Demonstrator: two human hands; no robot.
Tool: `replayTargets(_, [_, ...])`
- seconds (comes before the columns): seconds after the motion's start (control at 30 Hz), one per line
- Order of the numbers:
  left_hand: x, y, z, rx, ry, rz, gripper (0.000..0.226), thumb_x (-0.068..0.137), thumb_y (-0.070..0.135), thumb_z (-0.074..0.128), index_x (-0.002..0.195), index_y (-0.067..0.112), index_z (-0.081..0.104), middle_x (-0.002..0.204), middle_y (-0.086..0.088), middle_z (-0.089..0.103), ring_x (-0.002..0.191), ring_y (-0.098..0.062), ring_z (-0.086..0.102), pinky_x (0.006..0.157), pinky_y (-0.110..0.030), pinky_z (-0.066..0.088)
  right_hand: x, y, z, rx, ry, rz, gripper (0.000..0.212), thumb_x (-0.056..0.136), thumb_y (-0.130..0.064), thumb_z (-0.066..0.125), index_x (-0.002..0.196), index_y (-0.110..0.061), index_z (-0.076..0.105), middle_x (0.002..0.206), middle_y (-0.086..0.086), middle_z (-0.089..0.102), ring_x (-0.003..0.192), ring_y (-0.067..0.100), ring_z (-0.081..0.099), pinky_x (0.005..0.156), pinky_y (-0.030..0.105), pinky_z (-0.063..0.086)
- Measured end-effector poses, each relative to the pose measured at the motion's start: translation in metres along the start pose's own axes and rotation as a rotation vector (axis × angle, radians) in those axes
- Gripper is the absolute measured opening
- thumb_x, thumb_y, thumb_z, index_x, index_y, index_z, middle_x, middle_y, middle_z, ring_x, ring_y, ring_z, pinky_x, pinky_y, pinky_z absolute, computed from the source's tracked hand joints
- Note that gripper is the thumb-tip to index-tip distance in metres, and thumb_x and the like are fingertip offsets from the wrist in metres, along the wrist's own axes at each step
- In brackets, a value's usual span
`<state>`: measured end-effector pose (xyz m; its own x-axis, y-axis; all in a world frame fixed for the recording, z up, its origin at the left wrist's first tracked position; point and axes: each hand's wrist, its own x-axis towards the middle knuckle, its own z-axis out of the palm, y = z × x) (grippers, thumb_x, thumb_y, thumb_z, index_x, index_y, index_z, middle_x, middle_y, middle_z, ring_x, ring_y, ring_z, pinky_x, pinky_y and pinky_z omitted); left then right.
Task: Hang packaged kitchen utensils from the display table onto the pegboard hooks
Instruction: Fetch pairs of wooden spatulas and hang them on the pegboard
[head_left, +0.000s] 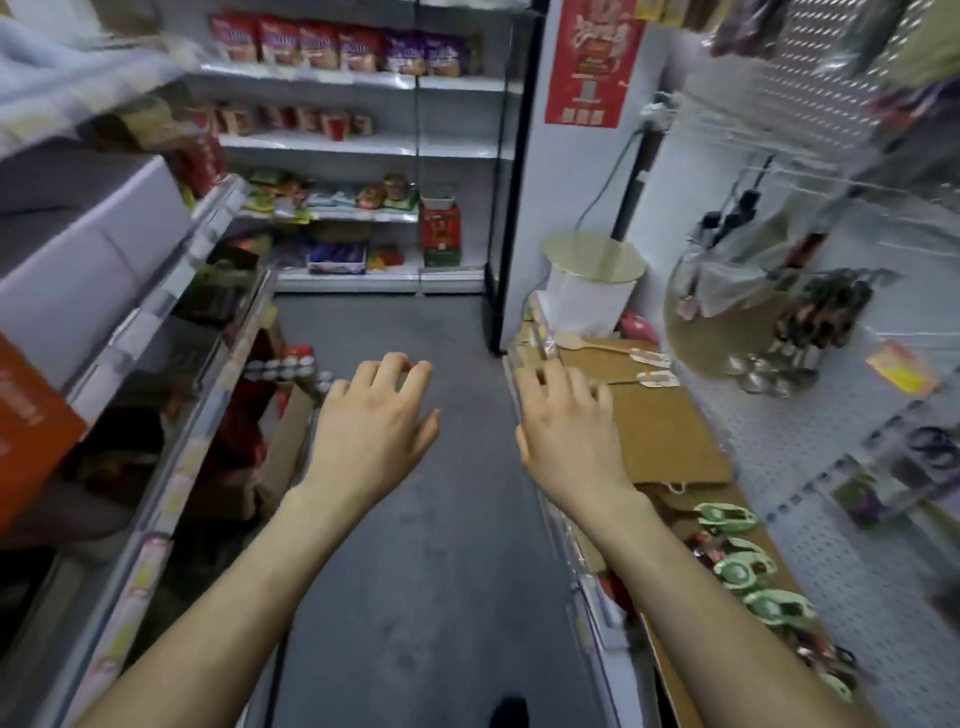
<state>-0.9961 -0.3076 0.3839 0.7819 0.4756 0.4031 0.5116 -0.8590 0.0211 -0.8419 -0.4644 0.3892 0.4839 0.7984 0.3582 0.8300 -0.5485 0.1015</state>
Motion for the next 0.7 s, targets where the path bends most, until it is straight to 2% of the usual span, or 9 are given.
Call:
replayTargets(0.2, [0.082, -0.039, 0.075, 0.073, -0.081, -0.019, 0.048, 0.094, 0.043, 0.07, 0.132, 0.015, 0.063, 0.124, -0.009, 0.061, 0.104, -0.037, 0.061, 0.074, -0.047, 0.052, 0.098, -0.006, 0.082, 0.05, -0.093, -0.032, 0.034, 0.085, -0.022, 0.067, 0.116, -0.018, 0.056, 0.112, 0.01, 0.056, 0.102, 0.036, 0.058, 0.078, 0.048, 0.048])
replayTargets(0.43, [0.195, -0.075, 0.142, 0.14, -0.152, -0.047, 0.045, 0.094, 0.042, 0.067, 0.13, 0.016, 0.063, 0.128, -0.008, 0.06, 0.107, -0.035, 0.059, 0.082, -0.048, 0.05, 0.218, 0.022, 0.163, 0.105, -0.195, -0.014, 0.033, 0.089, -0.023, 0.063, 0.121, -0.016, 0.056, 0.113, 0.011, 0.055, 0.102, 0.037, 0.059, 0.078, 0.048, 0.049])
replayTargets(0.7, [0.315, -0.119, 0.222, 0.102, -0.28, -0.033, 0.047, 0.093, 0.041, 0.067, 0.132, 0.015, 0.063, 0.138, -0.011, 0.06, 0.114, -0.038, 0.062, 0.08, -0.048, 0.052, 0.33, 0.052, 0.244, 0.182, -0.271, 0.082, 0.035, 0.099, -0.033, 0.062, 0.13, -0.019, 0.055, 0.119, 0.007, 0.056, 0.109, 0.033, 0.059, 0.084, 0.047, 0.05])
